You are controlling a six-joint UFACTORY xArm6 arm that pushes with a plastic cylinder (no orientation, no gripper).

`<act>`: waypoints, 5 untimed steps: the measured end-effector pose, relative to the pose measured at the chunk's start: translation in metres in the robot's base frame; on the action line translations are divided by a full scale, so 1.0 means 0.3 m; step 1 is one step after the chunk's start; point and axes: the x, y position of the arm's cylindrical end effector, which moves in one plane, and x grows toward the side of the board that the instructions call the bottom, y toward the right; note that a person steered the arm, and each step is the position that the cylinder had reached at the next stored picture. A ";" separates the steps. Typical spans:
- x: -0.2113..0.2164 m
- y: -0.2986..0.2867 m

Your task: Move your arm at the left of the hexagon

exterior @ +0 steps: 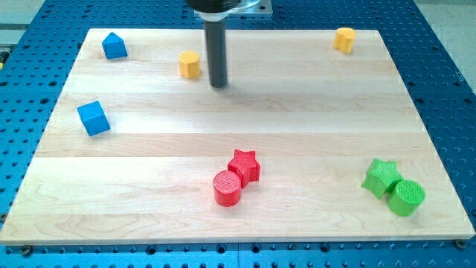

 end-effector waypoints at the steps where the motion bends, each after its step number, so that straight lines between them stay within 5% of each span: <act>1: -0.022 0.012; 5: -0.122 0.058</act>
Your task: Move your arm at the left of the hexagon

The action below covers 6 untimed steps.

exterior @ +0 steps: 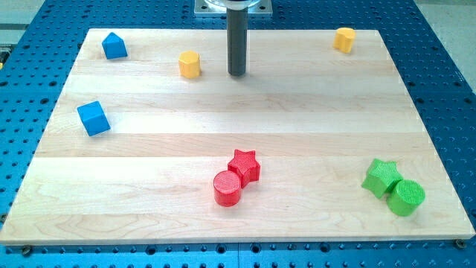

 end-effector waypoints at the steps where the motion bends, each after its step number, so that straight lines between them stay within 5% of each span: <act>1: -0.087 -0.021; 4: -0.109 -0.476; 6: -0.029 -0.365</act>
